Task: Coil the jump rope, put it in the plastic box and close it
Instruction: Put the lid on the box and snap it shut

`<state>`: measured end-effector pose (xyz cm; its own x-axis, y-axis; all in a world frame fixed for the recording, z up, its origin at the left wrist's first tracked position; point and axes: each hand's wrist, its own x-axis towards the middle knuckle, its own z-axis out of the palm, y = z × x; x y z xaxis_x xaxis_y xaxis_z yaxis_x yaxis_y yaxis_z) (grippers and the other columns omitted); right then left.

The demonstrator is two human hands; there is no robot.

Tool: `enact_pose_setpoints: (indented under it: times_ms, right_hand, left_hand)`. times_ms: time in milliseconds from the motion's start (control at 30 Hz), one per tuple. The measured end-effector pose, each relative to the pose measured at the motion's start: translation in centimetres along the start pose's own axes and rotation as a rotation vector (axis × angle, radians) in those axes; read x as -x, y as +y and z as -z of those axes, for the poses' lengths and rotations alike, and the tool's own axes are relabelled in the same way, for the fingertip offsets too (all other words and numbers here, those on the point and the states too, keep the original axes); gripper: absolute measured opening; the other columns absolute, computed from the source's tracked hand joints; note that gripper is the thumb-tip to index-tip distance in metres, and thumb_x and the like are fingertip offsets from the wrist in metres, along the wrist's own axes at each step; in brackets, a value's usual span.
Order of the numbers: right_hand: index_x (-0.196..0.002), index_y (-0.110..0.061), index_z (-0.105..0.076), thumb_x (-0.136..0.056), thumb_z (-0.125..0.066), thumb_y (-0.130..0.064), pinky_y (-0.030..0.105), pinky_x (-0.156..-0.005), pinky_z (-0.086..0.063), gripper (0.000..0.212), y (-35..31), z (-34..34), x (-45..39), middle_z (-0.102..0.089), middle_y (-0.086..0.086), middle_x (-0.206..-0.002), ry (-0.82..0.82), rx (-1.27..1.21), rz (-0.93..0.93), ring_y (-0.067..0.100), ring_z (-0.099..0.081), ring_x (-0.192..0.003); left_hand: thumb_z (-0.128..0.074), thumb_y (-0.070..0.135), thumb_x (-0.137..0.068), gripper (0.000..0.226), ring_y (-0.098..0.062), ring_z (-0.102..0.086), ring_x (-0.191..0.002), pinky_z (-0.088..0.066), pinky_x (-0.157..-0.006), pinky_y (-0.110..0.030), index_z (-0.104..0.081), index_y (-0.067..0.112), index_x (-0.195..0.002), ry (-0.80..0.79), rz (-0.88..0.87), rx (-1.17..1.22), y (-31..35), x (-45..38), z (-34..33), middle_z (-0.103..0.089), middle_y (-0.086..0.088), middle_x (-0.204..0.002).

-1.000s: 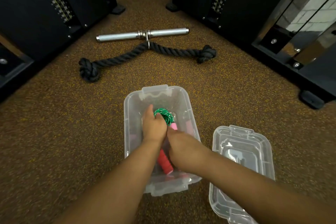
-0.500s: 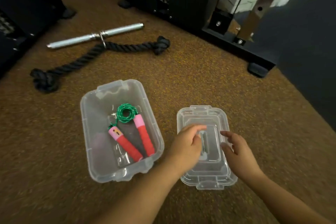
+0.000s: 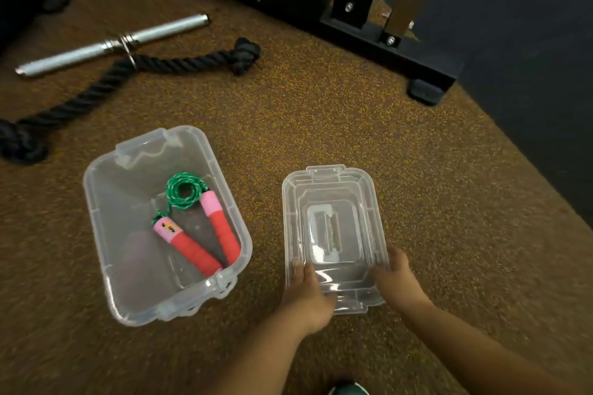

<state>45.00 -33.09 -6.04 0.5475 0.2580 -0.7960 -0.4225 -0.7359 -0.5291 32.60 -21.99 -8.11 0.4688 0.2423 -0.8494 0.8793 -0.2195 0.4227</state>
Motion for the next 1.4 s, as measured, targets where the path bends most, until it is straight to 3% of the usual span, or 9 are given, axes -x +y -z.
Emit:
enact_pose_setpoints:
  times_ms: [200, 333, 433, 567, 700, 933, 1100, 1200, 1400]
  right_hand:
    - [-0.091, -0.007, -0.073, -0.097, -0.036, -0.042, 0.045, -0.081, -0.054, 0.05, -1.2, 1.9, -0.2, -0.076, 0.015, -0.085, 0.031, -0.255, 0.047, 0.032, -0.072, -0.082]
    - [-0.099, -0.01, -0.073, -0.096, -0.039, -0.04, 0.05, -0.09, -0.052, 0.046, -2.4, 0.6, 1.3, -0.075, 0.016, -0.098, -0.109, -0.298, 0.169, 0.031, -0.071, -0.095]
    - [-0.088, -0.009, -0.074, -0.097, -0.045, -0.029, 0.041, -0.079, -0.054, 0.037, -2.9, -0.5, 2.0, -0.074, 0.016, -0.087, -0.159, -0.39, 0.212, 0.026, -0.07, -0.082]
    - [-0.092, -0.008, -0.074, -0.092, -0.054, -0.021, 0.025, -0.061, -0.049, 0.024, -2.9, -1.4, 2.1, -0.072, 0.007, -0.075, -0.271, -0.352, 0.251, 0.014, -0.063, -0.067]
    - [-0.112, -0.013, -0.065, -0.089, -0.06, -0.013, 0.026, -0.063, -0.053, 0.024, -1.7, -1.4, 0.3, -0.076, 0.004, -0.091, -0.17, -0.247, 0.176, 0.017, -0.072, -0.076]
    - [-0.103, -0.004, -0.068, -0.093, -0.053, -0.017, 0.056, -0.094, -0.049, 0.022, -1.5, 0.8, -1.8, -0.071, 0.021, -0.103, -0.191, -0.25, 0.061, 0.036, -0.065, -0.097]
    - [-0.11, -0.012, -0.067, -0.095, -0.051, -0.019, 0.036, -0.072, -0.055, 0.023, -2.5, -1.3, -1.2, -0.074, 0.008, -0.1, -0.042, -0.307, 0.227, 0.023, -0.069, -0.089]
    - [-0.112, -0.026, -0.066, -0.094, -0.05, -0.025, 0.037, -0.082, -0.055, 0.024, -4.4, -3.1, 0.2, -0.072, -0.003, -0.107, 0.069, -0.278, 0.378, 0.018, -0.067, -0.098]
    - [-0.124, -0.037, -0.059, -0.093, -0.051, -0.034, 0.045, -0.097, -0.05, 0.032, -9.5, -7.0, 3.3, -0.066, -0.009, -0.12, 0.029, -0.137, 0.709, 0.012, -0.06, -0.113]
  left_hand:
    - [-0.043, 0.081, -0.072, 0.11, -0.028, 0.004, -0.149, -0.009, -0.116, -0.052, 0.018, 0.032, -0.148, -0.114, 0.018, 0.34, 4.0, 3.5, 1.1, 0.02, 0.003, -0.16]
    - [-0.051, 0.091, -0.049, 0.131, -0.026, -0.027, -0.143, -0.031, -0.113, -0.046, 0.0, 0.029, -0.152, -0.002, -0.063, 0.576, 7.1, 4.7, 0.6, -0.01, -0.003, -0.162]
    - [-0.063, 0.065, -0.065, 0.066, -0.014, -0.063, -0.106, -0.051, -0.092, -0.034, -0.051, 0.029, -0.118, 0.208, -0.163, 0.824, 7.5, 5.0, 1.0, -0.062, -0.007, -0.125]
    - [-0.063, 0.034, -0.077, 0.034, -0.028, -0.07, -0.089, -0.056, -0.076, -0.042, -0.06, 0.017, -0.107, 0.332, -0.16, 0.975, 6.0, 5.8, 1.8, -0.072, -0.013, -0.098]
    - [-0.06, -0.001, -0.083, 0.024, -0.033, -0.073, -0.08, -0.059, -0.075, -0.051, -0.068, 0.009, -0.105, 0.328, -0.122, 1.197, 3.8, 6.7, 2.8, -0.075, -0.018, -0.092]
    - [-0.061, 0.002, -0.084, 0.031, -0.024, -0.072, -0.086, -0.06, -0.069, -0.034, -0.062, 0.016, -0.111, 0.33, -0.177, 1.077, 2.3, 7.7, 4.2, -0.073, -0.008, -0.099]
    - [-0.056, 0.014, -0.09, 0.061, -0.014, -0.05, -0.123, -0.041, -0.106, -0.034, -0.026, 0.033, -0.14, 0.608, -0.312, 0.639, 2.4, 8.3, 5.6, -0.046, 0.007, -0.137]
    - [-0.051, 0.024, -0.094, 0.066, -0.011, -0.028, -0.14, -0.021, -0.115, -0.026, -0.015, 0.028, -0.15, 0.757, -0.324, 0.447, 1.3, 8.8, 6.5, -0.027, 0.007, -0.154]
    - [-0.047, 0.03, -0.093, 0.066, -0.022, -0.017, -0.146, -0.018, -0.119, -0.046, -0.016, 0.019, -0.151, 1.028, -0.229, 0.338, -3.8, 10.5, 9.3, -0.024, -0.004, -0.157]
